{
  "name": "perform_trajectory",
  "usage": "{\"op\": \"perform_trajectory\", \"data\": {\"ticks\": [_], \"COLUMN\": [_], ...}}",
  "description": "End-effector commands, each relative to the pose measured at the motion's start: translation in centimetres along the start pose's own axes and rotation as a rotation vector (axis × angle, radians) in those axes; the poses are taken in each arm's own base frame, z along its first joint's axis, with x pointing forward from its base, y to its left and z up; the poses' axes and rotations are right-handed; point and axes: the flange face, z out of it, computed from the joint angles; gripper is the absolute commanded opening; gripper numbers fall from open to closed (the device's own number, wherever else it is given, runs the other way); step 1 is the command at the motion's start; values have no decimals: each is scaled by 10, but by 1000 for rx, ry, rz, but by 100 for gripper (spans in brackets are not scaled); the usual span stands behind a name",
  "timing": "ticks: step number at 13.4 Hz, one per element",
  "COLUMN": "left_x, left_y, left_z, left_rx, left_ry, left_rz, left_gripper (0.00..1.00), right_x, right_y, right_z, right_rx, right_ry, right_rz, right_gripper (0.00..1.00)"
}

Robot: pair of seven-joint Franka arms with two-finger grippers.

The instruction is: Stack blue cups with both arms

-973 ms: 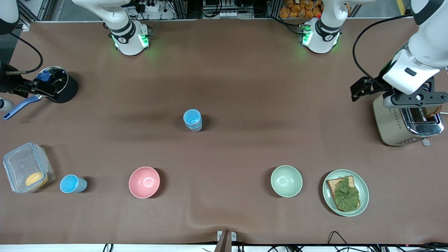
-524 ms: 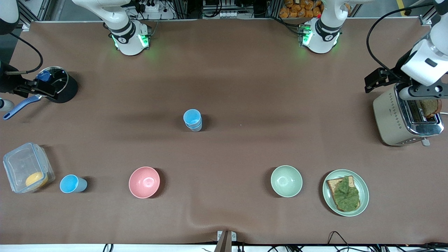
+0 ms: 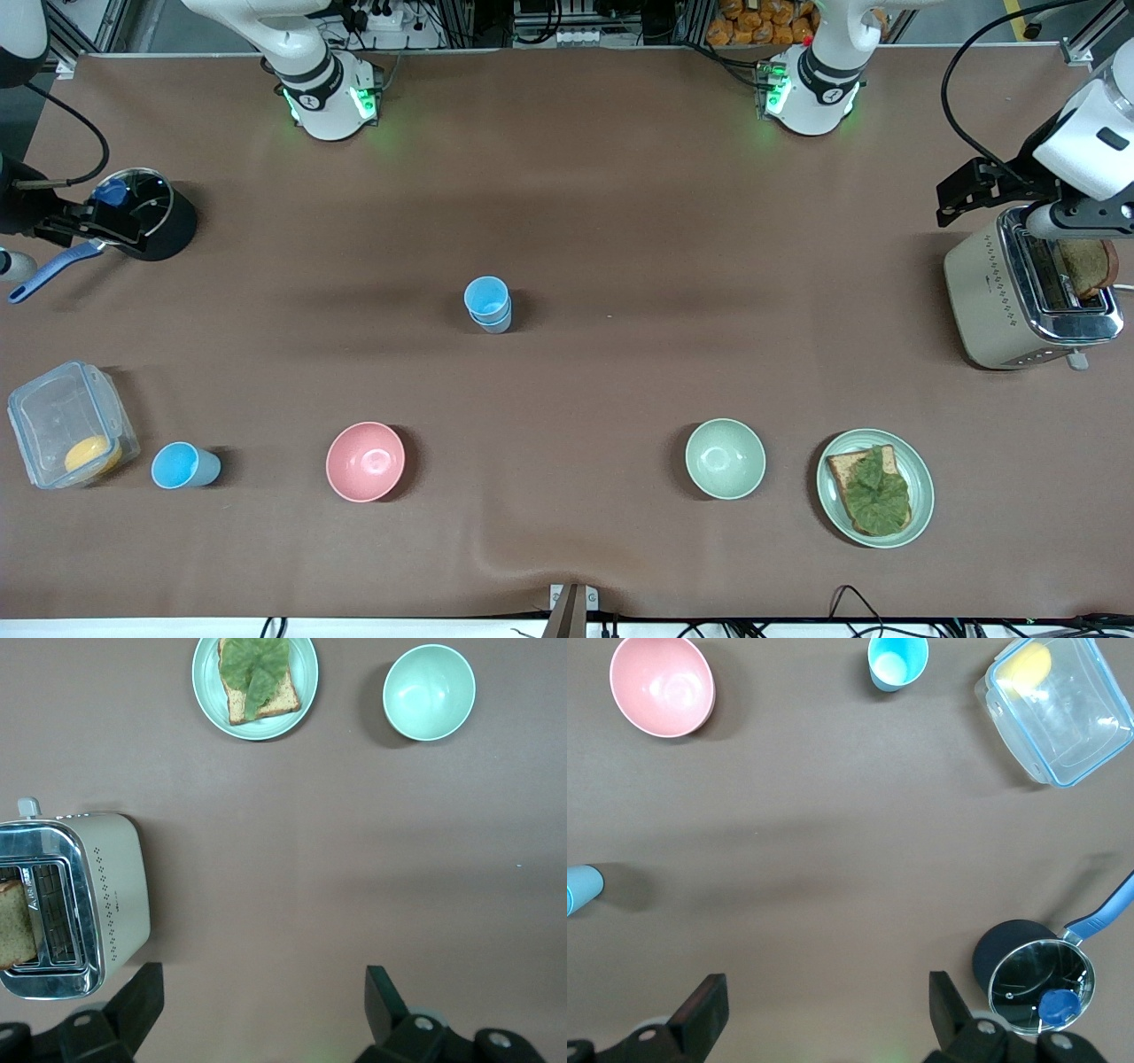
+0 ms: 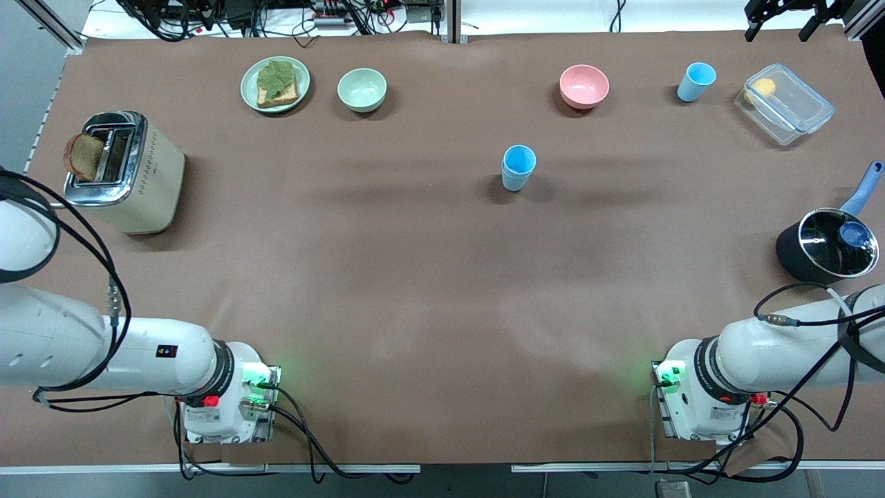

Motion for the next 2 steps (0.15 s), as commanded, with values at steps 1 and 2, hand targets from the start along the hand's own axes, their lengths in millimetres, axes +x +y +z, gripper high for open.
{"op": "perform_trajectory", "data": {"ticks": [1,2], "left_x": [-8,-8], "left_y": [-3,-3], "left_z": [-10,-9], "left_rx": [-6,-6], "left_ry": [9,1], "left_rz": [20,16], "left_gripper": [100,100], "right_x": [0,0], "right_y": [4,4], "right_z": [-1,-1], "right_rx": [-12,-12], "right_ry": [-6,-6], "right_rz": [6,4], "right_gripper": [100,100]}}
